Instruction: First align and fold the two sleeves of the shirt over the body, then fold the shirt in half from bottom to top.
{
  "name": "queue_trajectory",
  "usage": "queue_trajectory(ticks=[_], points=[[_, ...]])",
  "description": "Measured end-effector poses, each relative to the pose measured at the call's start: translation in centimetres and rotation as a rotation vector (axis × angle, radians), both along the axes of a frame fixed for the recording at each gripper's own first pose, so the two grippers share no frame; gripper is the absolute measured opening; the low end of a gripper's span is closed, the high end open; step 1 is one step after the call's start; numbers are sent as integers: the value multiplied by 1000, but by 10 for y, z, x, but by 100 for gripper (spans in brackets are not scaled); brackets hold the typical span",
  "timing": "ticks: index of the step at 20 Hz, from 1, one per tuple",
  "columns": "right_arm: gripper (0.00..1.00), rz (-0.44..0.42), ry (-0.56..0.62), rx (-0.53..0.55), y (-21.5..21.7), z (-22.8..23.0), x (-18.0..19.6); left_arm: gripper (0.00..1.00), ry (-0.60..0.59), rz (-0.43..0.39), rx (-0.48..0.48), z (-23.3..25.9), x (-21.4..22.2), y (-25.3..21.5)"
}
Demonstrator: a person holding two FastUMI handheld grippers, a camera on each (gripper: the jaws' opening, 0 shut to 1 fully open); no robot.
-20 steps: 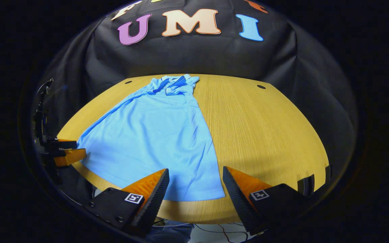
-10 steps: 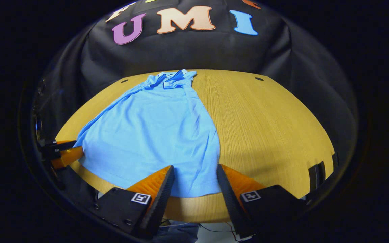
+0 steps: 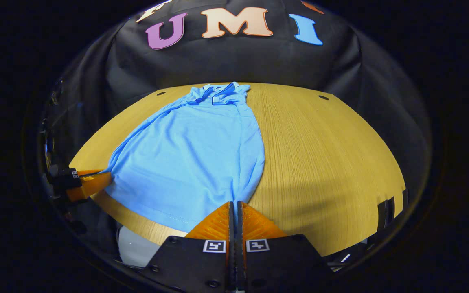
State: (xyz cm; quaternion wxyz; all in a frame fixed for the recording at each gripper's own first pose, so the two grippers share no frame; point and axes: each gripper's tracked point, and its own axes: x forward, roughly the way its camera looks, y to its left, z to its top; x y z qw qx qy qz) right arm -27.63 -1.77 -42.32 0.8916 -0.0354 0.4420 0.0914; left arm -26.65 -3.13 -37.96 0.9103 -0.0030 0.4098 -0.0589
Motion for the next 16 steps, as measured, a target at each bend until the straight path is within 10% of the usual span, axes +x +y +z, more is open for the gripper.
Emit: queue_trajectory(ticks=[16], points=[[4, -14, -278, 54, 40, 137, 96, 0, -138, -8, -93, 110, 92, 31]])
